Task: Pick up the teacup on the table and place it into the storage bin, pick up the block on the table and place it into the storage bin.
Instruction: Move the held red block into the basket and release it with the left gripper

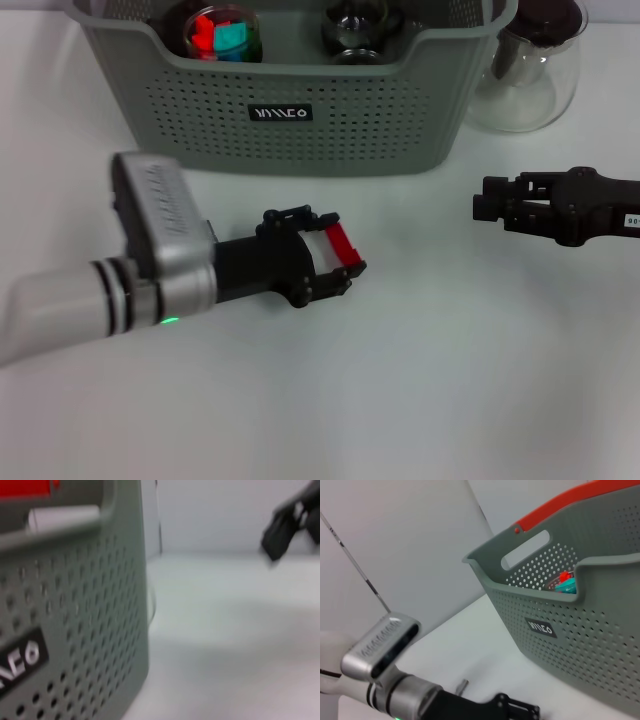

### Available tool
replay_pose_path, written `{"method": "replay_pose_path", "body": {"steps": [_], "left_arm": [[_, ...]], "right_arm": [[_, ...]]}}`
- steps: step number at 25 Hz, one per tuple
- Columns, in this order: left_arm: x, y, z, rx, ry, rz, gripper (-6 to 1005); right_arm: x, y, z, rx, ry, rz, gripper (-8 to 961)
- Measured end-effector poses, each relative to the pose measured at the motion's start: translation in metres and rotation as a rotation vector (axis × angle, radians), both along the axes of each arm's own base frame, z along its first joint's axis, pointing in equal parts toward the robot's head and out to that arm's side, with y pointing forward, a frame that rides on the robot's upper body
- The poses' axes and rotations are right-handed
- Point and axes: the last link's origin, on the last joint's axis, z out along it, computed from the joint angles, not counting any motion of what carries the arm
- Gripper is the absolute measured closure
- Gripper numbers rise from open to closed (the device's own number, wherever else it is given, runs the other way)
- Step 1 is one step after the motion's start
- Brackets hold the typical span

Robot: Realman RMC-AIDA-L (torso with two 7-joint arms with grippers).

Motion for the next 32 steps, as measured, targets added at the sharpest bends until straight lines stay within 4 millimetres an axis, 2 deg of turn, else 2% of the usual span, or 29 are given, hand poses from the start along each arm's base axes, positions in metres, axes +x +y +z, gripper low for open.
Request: {"method": "replay_pose_path", "body": {"steps": [2, 6, 10, 14, 16, 19, 21, 23, 25, 26, 27, 32], "left_arm": [[0.002, -0.004, 0.016, -0.024, -0.085, -0.005, 341], [0.008, -0.013, 0.070, -0.089, -0.257, -0.027, 342], [0.029, -0.007, 0.142, -0.099, -0.444, -0.062, 342], [0.062, 0.022, 0.211, -0.062, -0.563, -0.033, 342], [0.081, 0.044, 0.236, -0.036, -0.541, 0.036, 342], [0.110, 0.084, 0.260, -0.003, -0.410, 0.171, 342], [0.126, 0.112, 0.265, -0.001, -0.279, 0.293, 343], [0.138, 0.133, 0.261, -0.006, -0.158, 0.386, 343], [0.143, 0.153, 0.247, 0.004, -0.023, 0.477, 343], [0.147, 0.164, 0.234, 0.022, 0.061, 0.523, 343], [0.148, 0.167, 0.230, 0.026, 0.077, 0.532, 343], [0.155, 0.181, 0.180, 0.069, 0.312, 0.579, 343]], "right_arm": [[0.000, 0.000, 0.000, -0.002, 0.001, 0.002, 502], [0.000, -0.001, 0.001, -0.003, 0.002, 0.002, 498], [0.000, 0.000, 0.001, -0.001, 0.000, 0.001, 494], [-0.002, 0.001, -0.001, -0.004, -0.001, 0.006, 490], [-0.002, 0.000, -0.002, -0.004, 0.000, 0.006, 488], [-0.002, 0.000, -0.003, -0.003, 0.000, 0.010, 485], [-0.003, 0.001, -0.002, -0.001, -0.001, 0.012, 484], [-0.003, 0.001, -0.002, 0.001, -0.002, 0.014, 482], [-0.004, 0.002, -0.002, 0.000, -0.003, 0.018, 480], [-0.004, 0.002, -0.002, 0.000, -0.003, 0.019, 479], [-0.004, 0.002, -0.003, 0.000, -0.003, 0.020, 478], [-0.003, 0.002, -0.002, 0.004, -0.006, 0.020, 473]]}}
